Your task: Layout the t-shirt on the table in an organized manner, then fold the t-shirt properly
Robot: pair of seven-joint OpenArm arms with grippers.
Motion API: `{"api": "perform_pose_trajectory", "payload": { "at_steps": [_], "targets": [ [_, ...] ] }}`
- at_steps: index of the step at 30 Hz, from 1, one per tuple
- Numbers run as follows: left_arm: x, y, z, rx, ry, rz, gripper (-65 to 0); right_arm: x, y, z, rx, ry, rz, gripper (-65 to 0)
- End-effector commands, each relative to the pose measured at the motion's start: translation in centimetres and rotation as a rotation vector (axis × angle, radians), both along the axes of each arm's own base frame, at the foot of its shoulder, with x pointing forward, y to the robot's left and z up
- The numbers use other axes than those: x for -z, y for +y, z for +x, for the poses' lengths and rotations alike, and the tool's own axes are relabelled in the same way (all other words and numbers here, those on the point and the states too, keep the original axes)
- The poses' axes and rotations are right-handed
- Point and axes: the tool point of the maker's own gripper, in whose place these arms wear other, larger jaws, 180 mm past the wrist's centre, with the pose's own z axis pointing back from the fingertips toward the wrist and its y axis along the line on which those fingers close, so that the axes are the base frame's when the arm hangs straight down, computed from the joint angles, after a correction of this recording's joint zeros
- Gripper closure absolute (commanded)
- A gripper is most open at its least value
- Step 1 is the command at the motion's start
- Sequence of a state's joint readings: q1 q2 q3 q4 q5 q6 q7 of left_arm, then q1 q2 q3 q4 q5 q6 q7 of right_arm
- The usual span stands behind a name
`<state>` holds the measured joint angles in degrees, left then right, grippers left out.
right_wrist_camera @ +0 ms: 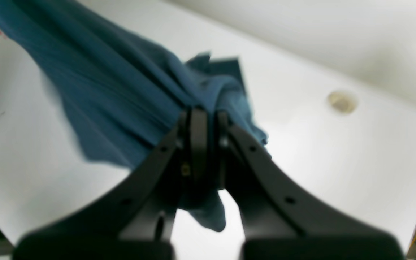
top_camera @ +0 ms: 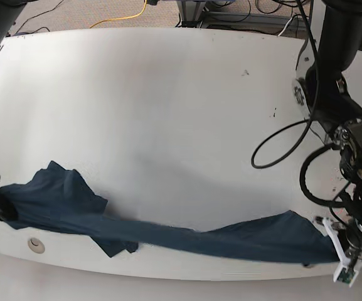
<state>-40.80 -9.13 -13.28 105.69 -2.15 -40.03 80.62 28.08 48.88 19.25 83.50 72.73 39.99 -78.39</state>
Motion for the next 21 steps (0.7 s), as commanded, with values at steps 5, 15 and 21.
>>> {"api": "perform_pose_trajectory", "payload": {
  "at_steps": [5, 15, 21],
  "targets": [
    [4.6, 1.7, -3.4, -0.043, 0.087, 0.069, 0.0, 3.9, 0.5, -3.5, 0.004, 0.055, 0.007, 0.0],
    [14.2, 3.2, -9.5, -0.061, 0.347, 0.113, 0.0, 11.9, 2.0, -9.6, 0.013, 0.253, 0.052, 0.0],
    [17.6, 4.5, -12.7, -0.097, 0.449, 0.109, 0.0, 14.9, 2.7, -12.3, 0.016, 0.349, 0.086, 0.0]
  ]
}}
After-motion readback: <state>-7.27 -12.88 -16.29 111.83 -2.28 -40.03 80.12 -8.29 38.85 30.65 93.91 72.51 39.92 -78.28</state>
